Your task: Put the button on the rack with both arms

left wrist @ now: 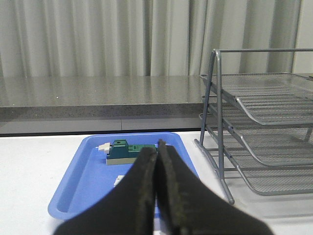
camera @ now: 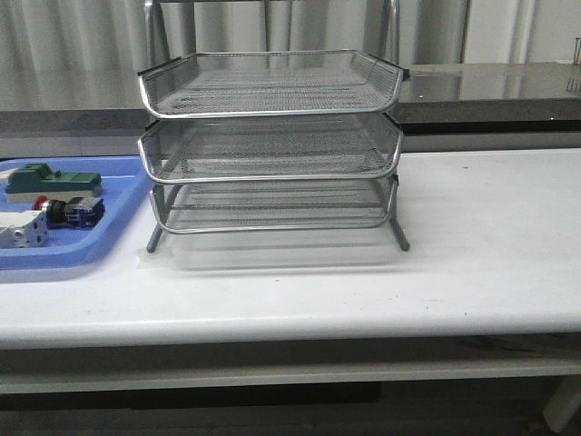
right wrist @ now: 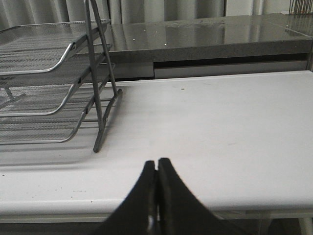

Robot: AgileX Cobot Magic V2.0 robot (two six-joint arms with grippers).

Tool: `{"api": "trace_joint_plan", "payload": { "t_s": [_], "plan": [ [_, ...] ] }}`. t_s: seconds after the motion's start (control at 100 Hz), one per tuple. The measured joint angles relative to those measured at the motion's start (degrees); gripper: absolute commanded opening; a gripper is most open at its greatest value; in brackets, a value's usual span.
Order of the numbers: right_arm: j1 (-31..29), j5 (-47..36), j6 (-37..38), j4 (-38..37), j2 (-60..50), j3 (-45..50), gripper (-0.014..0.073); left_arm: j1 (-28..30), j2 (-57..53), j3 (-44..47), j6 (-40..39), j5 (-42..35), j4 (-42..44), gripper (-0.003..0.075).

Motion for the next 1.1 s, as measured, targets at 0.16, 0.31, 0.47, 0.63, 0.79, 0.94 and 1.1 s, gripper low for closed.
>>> {"api": "trace_joint_plan", "payload": {
  "t_s": [0.16,0.31,0.47,0.63,0.79,0.94,1.1],
  "plan": [
    [0.0,0.0,0.0,0.0,0.0,0.0,-0.0059,0.0,0.0,0.0,0.0,0.0,0.0,-0.002],
    [0.0,0.0,0.0,0.0,0.0,0.0,-0.0059,0.0,0.0,0.0,0.0,0.0,0.0,-0.002],
    [0.0,0.0,0.0,0.0,0.0,0.0,-0.0059,0.0,0.0,0.0,0.0,0.0,0.0,-0.002],
    [0.0,0.0,0.0,0.0,0.0,0.0,-0.0059,0.0,0.0,0.0,0.0,0.0,0.0,-0.002],
    [0.0,-0.14,0.0,0.0,0.0,0.0,-0.0059,0.0,0.0,0.0,0.0,0.0,0.0,-0.002],
    [0.0,-0.98,0.0,0.41,0.0,0.0,-0.0059,0.0,0.0,0.0,0.0,0.0,0.0,-0.002],
    [0.0,5.12,0.0,2.71,0.0,-5.02,-0.0059,0.0,0.0,0.0,0.0,0.0,0.0,-0.002]
  ]
}}
